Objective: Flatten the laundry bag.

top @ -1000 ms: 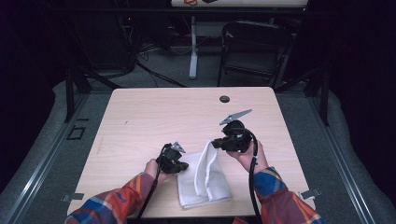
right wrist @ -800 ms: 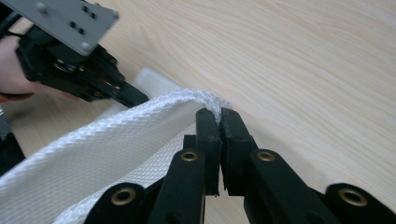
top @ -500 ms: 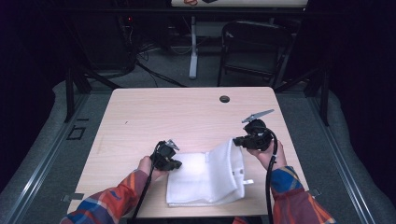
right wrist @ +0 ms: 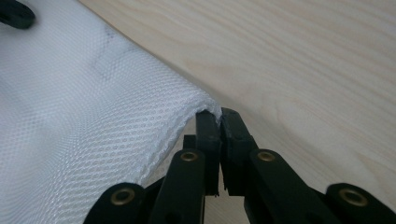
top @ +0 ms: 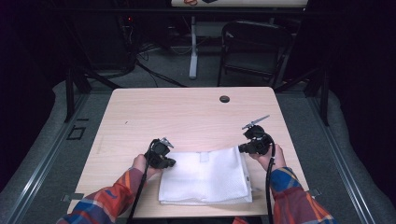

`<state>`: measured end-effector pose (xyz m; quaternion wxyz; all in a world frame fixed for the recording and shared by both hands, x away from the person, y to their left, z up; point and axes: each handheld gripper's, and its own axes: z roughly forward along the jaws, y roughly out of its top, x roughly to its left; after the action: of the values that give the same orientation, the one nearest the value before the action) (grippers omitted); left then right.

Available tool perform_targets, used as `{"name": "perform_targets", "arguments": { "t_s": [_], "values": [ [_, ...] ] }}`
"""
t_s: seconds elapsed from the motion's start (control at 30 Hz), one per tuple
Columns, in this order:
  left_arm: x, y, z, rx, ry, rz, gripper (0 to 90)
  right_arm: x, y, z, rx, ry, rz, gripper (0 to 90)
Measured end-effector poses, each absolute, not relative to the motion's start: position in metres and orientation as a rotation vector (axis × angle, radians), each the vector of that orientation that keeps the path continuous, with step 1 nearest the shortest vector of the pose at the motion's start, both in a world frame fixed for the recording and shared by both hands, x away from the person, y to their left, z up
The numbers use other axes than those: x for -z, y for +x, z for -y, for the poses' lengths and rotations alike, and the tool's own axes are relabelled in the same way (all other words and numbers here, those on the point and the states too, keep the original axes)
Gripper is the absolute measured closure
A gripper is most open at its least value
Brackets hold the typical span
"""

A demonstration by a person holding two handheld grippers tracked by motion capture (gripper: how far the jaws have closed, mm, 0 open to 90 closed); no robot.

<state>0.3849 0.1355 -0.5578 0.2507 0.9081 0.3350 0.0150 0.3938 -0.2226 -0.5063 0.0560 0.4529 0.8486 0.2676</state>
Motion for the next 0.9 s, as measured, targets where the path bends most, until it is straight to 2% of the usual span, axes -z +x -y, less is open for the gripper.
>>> {"name": "perform_targets", "arguments": {
  "t_s": [0.23,0.33,0.4,0.47,0.5,0.6,0.7,0.8,0.9],
  "values": [
    [0.557,0.386,-0.138,-0.037,2.473,-0.929,89.9,0.531,0.406,0.222,-0.679,1.412,-2.619,86.3],
    [0.556,0.386,-0.139,-0.047,2.474,-0.935,88.0,0.531,0.408,0.225,-0.659,1.425,-2.614,77.0],
    [0.553,0.387,-0.139,-0.039,2.464,-0.936,78.5,0.527,0.406,0.228,-0.712,1.441,-2.584,67.1],
    [0.548,0.386,-0.139,-0.057,2.448,-0.927,73.3,0.518,0.403,0.232,-0.725,1.433,-2.574,61.1],
    [0.545,0.385,-0.139,-0.066,2.44,-0.928,67.1,0.514,0.4,0.232,-0.757,1.433,-2.566,55.1],
    [0.538,0.38,-0.139,-0.083,2.415,-0.912,55.0,0.502,0.391,0.229,-0.794,1.402,-2.548,47.7],
    [0.532,0.373,-0.137,-0.075,2.404,-0.871,50.6,0.491,0.383,0.222,-0.817,1.353,-2.543,45.6],
    [0.531,0.366,-0.134,-0.045,2.398,-0.836,51.0,0.489,0.375,0.214,-0.818,1.322,-2.595,45.6],
    [0.536,0.364,-0.129,-0.002,2.426,-0.811,57.1,0.501,0.366,0.204,-0.741,1.269,-2.694,54.4]
  ]
}}
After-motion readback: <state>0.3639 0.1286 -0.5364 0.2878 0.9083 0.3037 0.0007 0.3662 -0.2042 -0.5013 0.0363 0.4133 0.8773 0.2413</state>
